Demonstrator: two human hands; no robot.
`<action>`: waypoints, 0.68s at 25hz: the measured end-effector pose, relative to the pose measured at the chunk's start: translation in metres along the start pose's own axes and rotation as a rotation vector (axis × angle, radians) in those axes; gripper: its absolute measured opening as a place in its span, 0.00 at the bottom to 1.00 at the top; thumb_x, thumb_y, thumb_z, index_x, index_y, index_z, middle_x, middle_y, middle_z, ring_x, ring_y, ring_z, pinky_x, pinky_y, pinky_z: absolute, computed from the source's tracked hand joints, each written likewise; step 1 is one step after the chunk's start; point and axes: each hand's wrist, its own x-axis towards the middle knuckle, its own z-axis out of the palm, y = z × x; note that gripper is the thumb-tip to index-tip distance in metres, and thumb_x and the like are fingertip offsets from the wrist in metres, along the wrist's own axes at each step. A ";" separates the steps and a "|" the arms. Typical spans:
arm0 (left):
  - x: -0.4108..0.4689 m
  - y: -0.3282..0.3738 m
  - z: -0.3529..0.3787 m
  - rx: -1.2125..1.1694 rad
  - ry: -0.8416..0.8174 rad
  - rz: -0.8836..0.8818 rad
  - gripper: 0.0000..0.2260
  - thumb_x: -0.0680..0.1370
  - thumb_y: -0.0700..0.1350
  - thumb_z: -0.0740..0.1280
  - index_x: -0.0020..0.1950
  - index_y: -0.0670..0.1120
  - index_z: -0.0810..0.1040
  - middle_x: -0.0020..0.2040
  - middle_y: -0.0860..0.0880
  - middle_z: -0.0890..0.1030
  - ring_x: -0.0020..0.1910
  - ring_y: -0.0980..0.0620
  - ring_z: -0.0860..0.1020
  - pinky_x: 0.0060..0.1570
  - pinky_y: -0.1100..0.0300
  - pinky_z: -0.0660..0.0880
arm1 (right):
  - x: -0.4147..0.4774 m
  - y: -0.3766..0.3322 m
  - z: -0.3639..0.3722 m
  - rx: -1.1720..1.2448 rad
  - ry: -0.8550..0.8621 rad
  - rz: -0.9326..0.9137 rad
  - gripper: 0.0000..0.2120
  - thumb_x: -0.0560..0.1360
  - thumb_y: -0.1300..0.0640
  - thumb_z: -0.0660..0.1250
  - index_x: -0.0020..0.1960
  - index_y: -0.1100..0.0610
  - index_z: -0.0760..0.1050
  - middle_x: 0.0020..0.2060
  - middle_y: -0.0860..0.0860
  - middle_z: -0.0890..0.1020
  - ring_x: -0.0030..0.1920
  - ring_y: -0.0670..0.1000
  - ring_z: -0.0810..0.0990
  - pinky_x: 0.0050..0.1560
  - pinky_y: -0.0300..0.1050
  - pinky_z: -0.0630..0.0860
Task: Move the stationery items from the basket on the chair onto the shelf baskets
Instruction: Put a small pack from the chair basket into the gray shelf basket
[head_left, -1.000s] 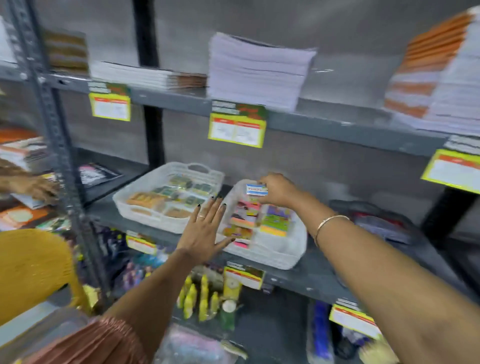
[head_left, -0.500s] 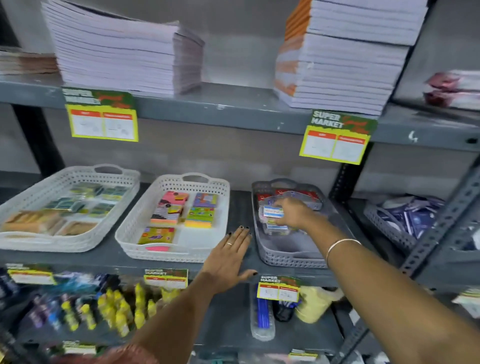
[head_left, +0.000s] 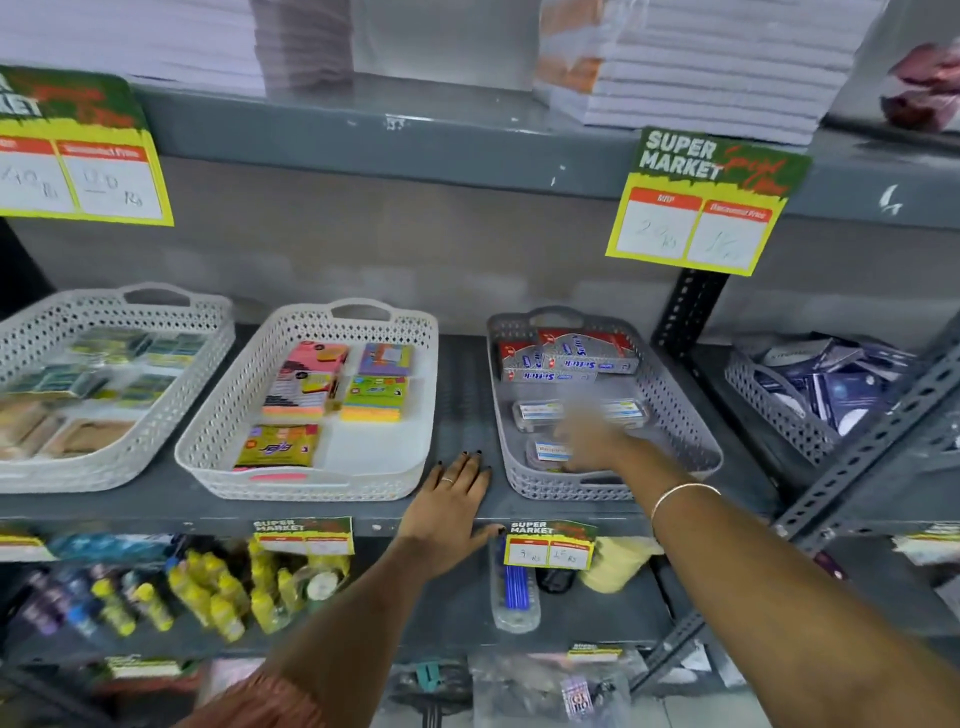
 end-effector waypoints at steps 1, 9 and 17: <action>0.002 0.000 -0.001 -0.008 0.006 0.004 0.33 0.79 0.63 0.51 0.77 0.45 0.48 0.78 0.45 0.47 0.75 0.48 0.45 0.73 0.51 0.44 | 0.003 0.002 -0.001 0.010 0.006 -0.005 0.24 0.71 0.59 0.71 0.66 0.60 0.70 0.65 0.60 0.75 0.62 0.59 0.76 0.62 0.48 0.72; 0.004 -0.003 0.003 -0.012 0.041 0.001 0.33 0.78 0.64 0.51 0.77 0.45 0.50 0.77 0.46 0.49 0.75 0.48 0.47 0.72 0.51 0.44 | 0.004 0.000 -0.006 -0.020 -0.043 -0.014 0.21 0.71 0.62 0.70 0.63 0.60 0.70 0.62 0.60 0.75 0.60 0.59 0.75 0.61 0.48 0.72; -0.002 0.001 -0.001 0.023 0.050 0.022 0.34 0.79 0.63 0.51 0.77 0.44 0.46 0.78 0.46 0.47 0.75 0.49 0.44 0.72 0.51 0.42 | -0.008 -0.022 -0.046 0.039 0.041 -0.034 0.34 0.68 0.44 0.73 0.68 0.55 0.67 0.67 0.55 0.73 0.65 0.57 0.73 0.65 0.51 0.71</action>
